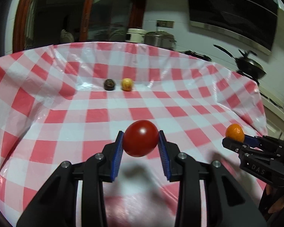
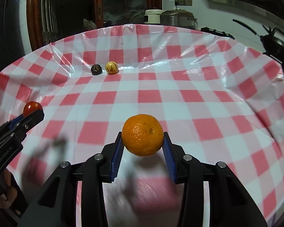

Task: Organize fruits
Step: 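Carry the orange and the red tomato over to the white box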

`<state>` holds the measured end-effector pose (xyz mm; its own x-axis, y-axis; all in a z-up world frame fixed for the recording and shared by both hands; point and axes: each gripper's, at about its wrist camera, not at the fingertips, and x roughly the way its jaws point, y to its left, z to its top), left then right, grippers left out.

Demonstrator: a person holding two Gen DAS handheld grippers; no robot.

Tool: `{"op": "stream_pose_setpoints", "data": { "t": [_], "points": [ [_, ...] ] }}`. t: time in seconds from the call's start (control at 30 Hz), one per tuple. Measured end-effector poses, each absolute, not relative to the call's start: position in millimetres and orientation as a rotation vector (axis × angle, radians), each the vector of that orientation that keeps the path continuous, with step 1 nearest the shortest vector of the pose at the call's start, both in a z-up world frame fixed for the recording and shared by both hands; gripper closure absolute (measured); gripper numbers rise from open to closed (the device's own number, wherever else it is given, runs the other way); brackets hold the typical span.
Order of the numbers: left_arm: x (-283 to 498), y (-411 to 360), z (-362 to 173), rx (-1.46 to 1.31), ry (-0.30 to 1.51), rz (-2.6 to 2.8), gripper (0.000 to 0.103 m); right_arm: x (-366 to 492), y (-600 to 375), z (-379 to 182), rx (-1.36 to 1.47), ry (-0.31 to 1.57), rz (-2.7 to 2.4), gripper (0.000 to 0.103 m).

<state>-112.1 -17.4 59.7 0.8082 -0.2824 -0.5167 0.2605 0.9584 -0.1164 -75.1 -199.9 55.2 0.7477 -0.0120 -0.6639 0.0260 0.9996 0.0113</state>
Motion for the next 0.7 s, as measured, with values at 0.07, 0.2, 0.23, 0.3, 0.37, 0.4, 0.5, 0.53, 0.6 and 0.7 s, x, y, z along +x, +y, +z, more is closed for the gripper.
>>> {"op": "stream_pose_setpoints", "data": {
  "t": [0.07,0.2,0.23,0.3,0.37,0.4,0.5,0.53,0.6,0.7],
  "points": [
    [-122,-33,62,-0.008,0.553,-0.322,0.067,-91,-208,54,0.012,0.729,-0.029,0.062],
    [-138,-64,63,0.059,0.55,-0.387,0.067,-123,-230,49,0.013,0.74,-0.047,0.062],
    [-142,-72,63,0.072,0.552,-0.402,0.067,-128,-234,47,0.016,0.743,-0.051,0.062],
    [-151,-88,62,0.101,0.56,-0.438,0.067,-142,-248,44,0.029,0.751,-0.068,0.062],
    [-161,-106,61,0.144,0.559,-0.472,0.067,-156,-264,40,0.039,0.759,-0.087,0.062],
    [-164,-112,60,0.16,0.561,-0.487,0.067,-163,-270,39,0.044,0.762,-0.096,0.062],
    [-175,-135,58,0.213,0.573,-0.543,0.067,-185,-292,34,0.064,0.769,-0.132,0.062],
    [-180,-144,58,0.232,0.571,-0.562,0.067,-193,-300,32,0.073,0.77,-0.146,0.062],
    [-188,-160,57,0.26,0.574,-0.603,0.067,-206,-314,30,0.088,0.771,-0.171,0.062],
    [-202,-184,55,0.307,0.575,-0.662,0.067,-225,-335,27,0.11,0.773,-0.212,0.062]
  ]
}}
